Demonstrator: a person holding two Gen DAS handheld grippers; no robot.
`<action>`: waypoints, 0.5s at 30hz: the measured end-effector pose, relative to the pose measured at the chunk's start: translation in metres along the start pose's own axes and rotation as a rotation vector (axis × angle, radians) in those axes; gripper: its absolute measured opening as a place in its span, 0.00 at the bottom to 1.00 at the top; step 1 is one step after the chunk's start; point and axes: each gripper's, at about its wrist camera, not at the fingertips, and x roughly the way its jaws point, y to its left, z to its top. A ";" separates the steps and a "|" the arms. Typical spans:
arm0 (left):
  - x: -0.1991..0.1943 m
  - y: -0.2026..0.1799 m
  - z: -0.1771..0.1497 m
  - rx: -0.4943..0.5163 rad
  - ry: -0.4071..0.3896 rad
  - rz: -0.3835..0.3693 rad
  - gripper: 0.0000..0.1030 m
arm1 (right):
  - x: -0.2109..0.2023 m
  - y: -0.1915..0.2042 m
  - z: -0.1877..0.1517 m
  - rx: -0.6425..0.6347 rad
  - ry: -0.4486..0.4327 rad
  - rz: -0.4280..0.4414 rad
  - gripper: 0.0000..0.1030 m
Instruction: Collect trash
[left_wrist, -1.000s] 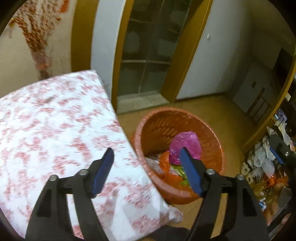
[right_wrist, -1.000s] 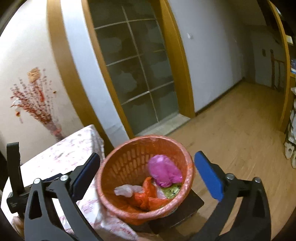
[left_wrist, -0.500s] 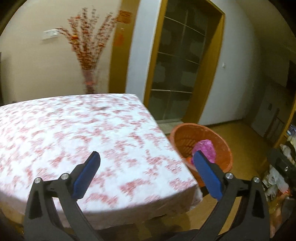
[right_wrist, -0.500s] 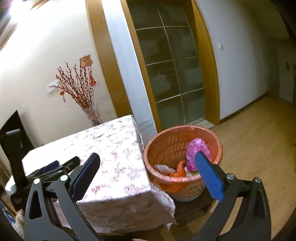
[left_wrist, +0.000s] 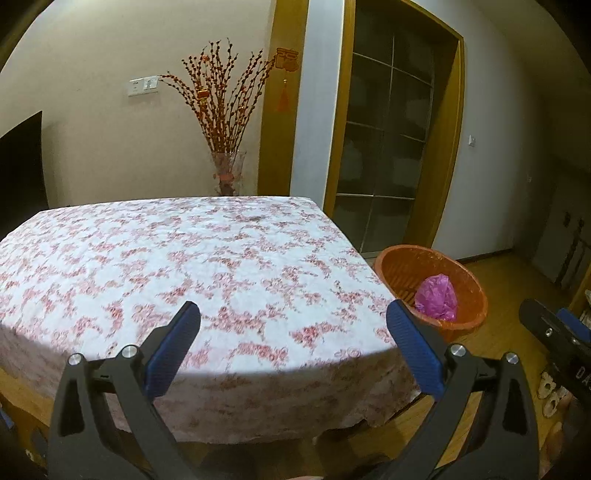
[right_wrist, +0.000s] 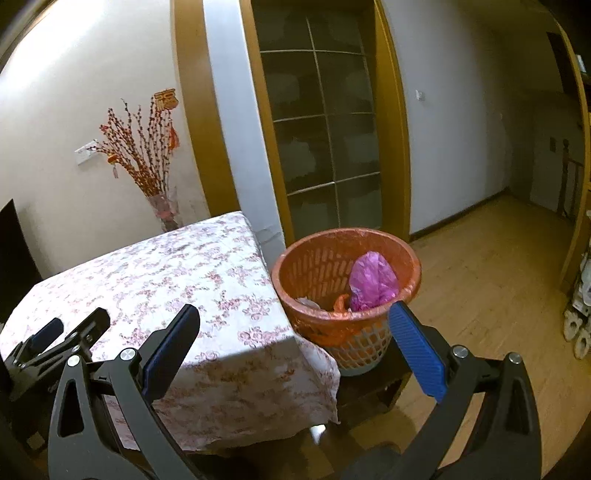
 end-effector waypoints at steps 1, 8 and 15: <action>-0.001 0.000 -0.001 0.000 0.001 0.001 0.96 | -0.001 0.001 -0.002 -0.002 0.001 -0.010 0.98; -0.010 0.003 -0.012 0.002 -0.007 0.037 0.96 | -0.008 0.005 -0.015 -0.029 -0.004 -0.082 0.98; -0.012 0.002 -0.020 0.024 -0.010 0.070 0.96 | -0.009 0.008 -0.023 -0.058 -0.004 -0.140 0.98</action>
